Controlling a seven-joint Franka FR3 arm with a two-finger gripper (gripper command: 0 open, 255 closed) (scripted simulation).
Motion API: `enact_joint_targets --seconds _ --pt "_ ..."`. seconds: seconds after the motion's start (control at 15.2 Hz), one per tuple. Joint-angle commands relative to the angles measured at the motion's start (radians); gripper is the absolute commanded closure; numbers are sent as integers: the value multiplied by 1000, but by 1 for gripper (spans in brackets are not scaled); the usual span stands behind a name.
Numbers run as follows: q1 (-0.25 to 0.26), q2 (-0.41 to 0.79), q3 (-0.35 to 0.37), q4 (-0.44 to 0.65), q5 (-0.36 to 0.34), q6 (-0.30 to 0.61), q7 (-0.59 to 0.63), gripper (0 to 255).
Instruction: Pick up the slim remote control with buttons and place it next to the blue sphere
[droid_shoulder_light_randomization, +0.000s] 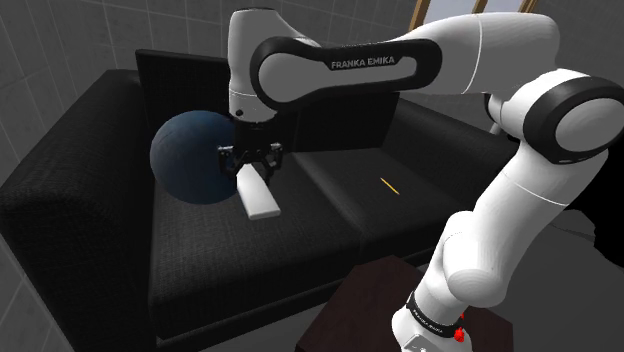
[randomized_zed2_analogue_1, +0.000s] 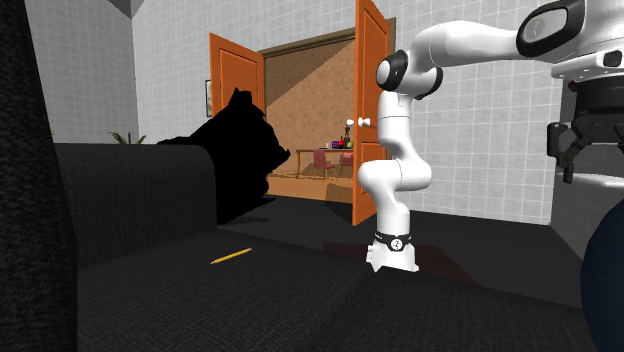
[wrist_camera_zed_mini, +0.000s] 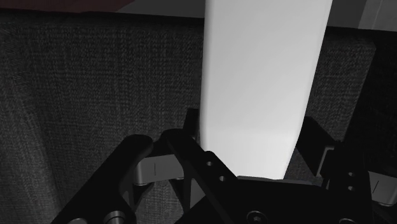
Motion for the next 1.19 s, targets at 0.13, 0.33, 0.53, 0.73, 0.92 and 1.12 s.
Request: enact_joint_targets --seconds 0.13,0.33,0.53,0.73,0.92,1.12 --pt "1 6 2 -48 -1 54 3 255" --pt "2 11 3 -82 -2 94 5 255" --pt "2 19 4 -114 -4 134 7 255" --pt "3 29 6 -145 -6 174 9 255" --pt "3 40 7 -174 -10 213 12 255" --pt "3 54 8 -200 -14 253 15 255"
